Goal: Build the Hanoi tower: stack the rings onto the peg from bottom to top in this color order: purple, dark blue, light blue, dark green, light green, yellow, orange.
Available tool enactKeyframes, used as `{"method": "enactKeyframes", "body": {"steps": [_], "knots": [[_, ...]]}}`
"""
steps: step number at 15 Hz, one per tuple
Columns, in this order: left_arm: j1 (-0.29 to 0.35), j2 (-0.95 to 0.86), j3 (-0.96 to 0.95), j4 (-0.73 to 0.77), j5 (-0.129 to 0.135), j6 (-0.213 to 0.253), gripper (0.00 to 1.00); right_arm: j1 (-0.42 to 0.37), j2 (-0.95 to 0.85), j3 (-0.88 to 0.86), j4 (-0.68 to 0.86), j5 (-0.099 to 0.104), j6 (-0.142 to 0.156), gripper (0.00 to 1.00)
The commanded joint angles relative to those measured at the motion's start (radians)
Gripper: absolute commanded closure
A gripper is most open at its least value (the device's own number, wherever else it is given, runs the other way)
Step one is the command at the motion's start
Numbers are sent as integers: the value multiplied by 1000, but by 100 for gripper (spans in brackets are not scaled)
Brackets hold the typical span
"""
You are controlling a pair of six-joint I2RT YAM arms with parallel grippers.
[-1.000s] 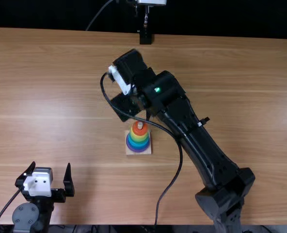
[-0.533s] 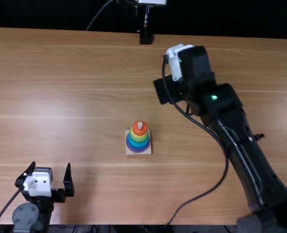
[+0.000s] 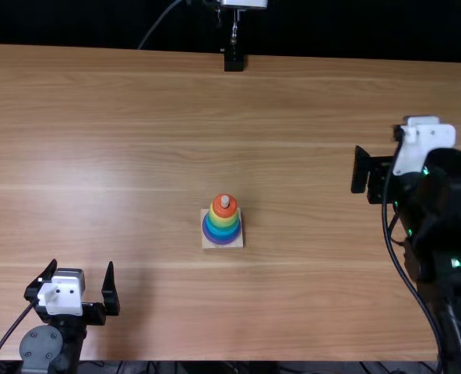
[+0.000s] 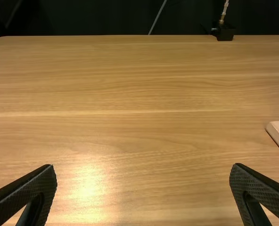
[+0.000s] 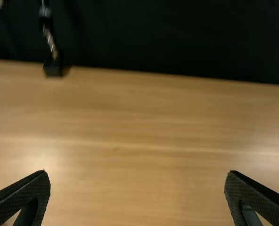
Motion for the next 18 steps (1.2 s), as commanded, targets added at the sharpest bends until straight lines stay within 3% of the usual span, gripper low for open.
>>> {"method": "enactKeyframes", "body": {"steps": [1, 6, 14, 18], "knots": [[-10, -12, -105, -77, 4, 3, 0, -5, -77, -116, 48, -6, 6, 0], [-10, -12, -105, -77, 4, 3, 0, -102, -430, -485, 249, -10, 13, 0], [-10, -12, -105, -77, 4, 3, 0, -100, -1051, -987, 323, -8, -1, 0], [-10, -12, -105, -77, 4, 3, 0, -102, -1158, -1114, 328, -6, 0, 0]]}}
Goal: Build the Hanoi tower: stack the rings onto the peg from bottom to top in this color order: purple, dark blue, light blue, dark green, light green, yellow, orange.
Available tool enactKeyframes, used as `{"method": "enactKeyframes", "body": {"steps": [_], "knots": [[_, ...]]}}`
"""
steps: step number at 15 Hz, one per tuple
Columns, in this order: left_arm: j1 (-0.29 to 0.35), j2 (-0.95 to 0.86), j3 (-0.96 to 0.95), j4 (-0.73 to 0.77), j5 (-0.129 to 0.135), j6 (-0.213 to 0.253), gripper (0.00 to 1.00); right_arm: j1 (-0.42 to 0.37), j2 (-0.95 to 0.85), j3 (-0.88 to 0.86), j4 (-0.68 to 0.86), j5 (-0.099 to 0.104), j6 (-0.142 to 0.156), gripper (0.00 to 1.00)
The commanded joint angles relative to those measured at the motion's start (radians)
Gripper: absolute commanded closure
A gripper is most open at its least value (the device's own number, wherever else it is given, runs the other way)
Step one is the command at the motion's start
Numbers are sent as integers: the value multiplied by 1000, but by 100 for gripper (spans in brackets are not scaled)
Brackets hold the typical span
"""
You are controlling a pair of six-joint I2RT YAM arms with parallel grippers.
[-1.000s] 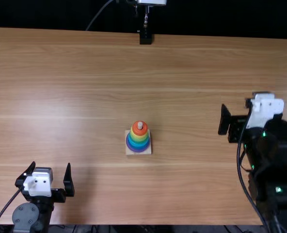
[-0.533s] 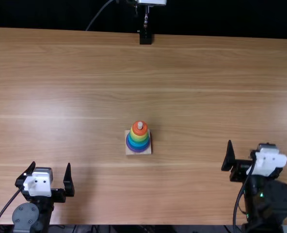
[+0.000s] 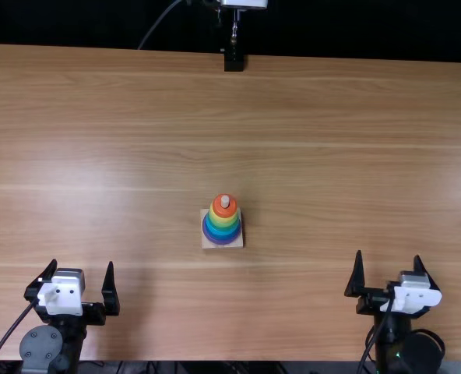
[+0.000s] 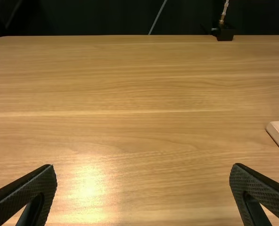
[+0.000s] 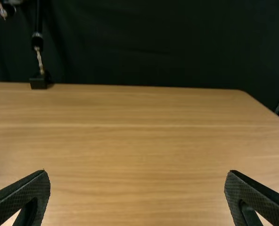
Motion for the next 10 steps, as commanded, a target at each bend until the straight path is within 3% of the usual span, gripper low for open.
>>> {"method": "enactKeyframes", "body": {"steps": [1, 3, 10], "knots": [[-11, -12, -105, -77, 5, 3, 0, -6, -42, -50, 0, -1, 1, 0], [-11, -12, -105, -77, 5, 3, 0, -7, -51, -62, -26, -1, 16, 0], [-11, -12, -105, -77, 5, 3, 0, -6, -51, -65, -142, 1, 14, 0]]}}
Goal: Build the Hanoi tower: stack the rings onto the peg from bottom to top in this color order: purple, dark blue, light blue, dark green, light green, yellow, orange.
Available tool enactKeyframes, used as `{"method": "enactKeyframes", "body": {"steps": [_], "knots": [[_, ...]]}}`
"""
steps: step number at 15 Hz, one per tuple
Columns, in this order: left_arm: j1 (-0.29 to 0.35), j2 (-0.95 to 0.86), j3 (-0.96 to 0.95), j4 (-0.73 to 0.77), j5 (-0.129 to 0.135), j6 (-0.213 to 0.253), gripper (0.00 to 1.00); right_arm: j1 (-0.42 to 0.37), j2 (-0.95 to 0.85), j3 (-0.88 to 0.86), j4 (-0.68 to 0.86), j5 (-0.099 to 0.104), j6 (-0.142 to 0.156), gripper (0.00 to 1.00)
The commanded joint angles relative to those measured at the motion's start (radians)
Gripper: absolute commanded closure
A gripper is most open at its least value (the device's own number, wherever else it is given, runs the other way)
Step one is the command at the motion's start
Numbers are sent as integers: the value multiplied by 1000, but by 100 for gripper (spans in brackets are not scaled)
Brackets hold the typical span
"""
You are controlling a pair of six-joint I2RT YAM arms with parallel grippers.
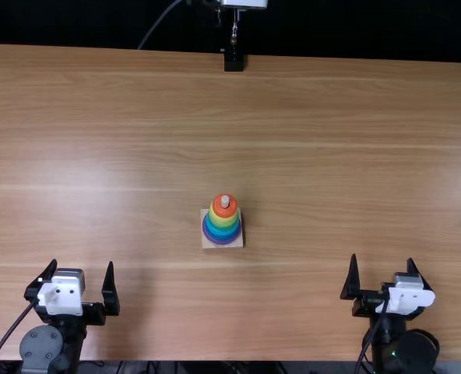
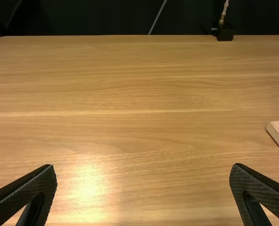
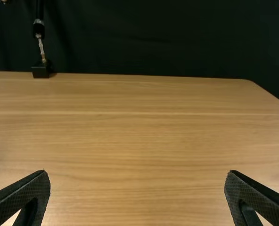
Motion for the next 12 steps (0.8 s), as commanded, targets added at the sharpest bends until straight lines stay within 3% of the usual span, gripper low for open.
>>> {"method": "enactKeyframes", "body": {"steps": [1, 12], "knots": [[-11, -12, -105, -76, 4, 4, 0, -6, -13, -42, -112, 16, -5, 0], [-11, -12, -105, -76, 4, 4, 0, -6, -13, -42, -128, 16, -5, 0]]}}
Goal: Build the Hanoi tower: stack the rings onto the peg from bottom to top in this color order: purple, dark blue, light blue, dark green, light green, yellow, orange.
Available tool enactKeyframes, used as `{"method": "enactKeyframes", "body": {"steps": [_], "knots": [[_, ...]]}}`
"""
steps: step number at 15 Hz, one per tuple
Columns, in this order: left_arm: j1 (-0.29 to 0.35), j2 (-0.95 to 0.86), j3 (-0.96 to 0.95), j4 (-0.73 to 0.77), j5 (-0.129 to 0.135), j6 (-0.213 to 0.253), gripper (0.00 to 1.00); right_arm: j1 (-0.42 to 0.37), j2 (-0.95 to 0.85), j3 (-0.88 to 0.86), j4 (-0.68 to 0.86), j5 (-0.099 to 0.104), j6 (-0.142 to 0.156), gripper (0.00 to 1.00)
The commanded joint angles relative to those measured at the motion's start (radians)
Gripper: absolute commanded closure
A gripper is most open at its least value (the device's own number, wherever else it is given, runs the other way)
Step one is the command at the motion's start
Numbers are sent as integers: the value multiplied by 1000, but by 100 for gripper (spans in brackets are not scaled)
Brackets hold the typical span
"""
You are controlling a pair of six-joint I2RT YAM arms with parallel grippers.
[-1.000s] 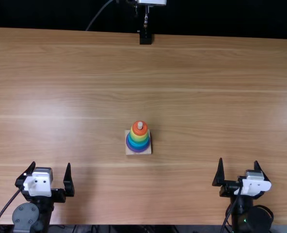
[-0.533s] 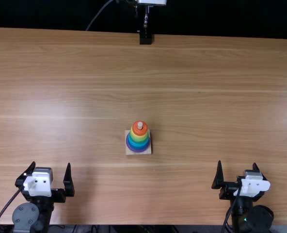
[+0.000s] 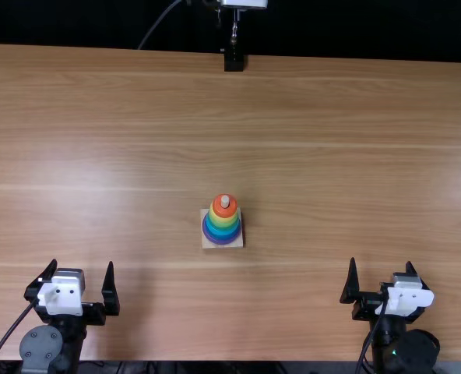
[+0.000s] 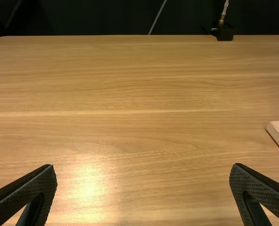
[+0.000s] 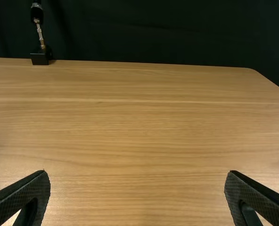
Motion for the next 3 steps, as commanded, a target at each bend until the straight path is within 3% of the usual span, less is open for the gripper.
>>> {"method": "enactKeyframes", "body": {"steps": [1, 3], "knots": [[-11, -12, -105, -76, 4, 3, 0, -6, -13, -63, -67, 14, -1, 0], [-11, -12, -105, -76, 4, 3, 0, -6, -13, -63, -67, 14, -1, 0]]}}
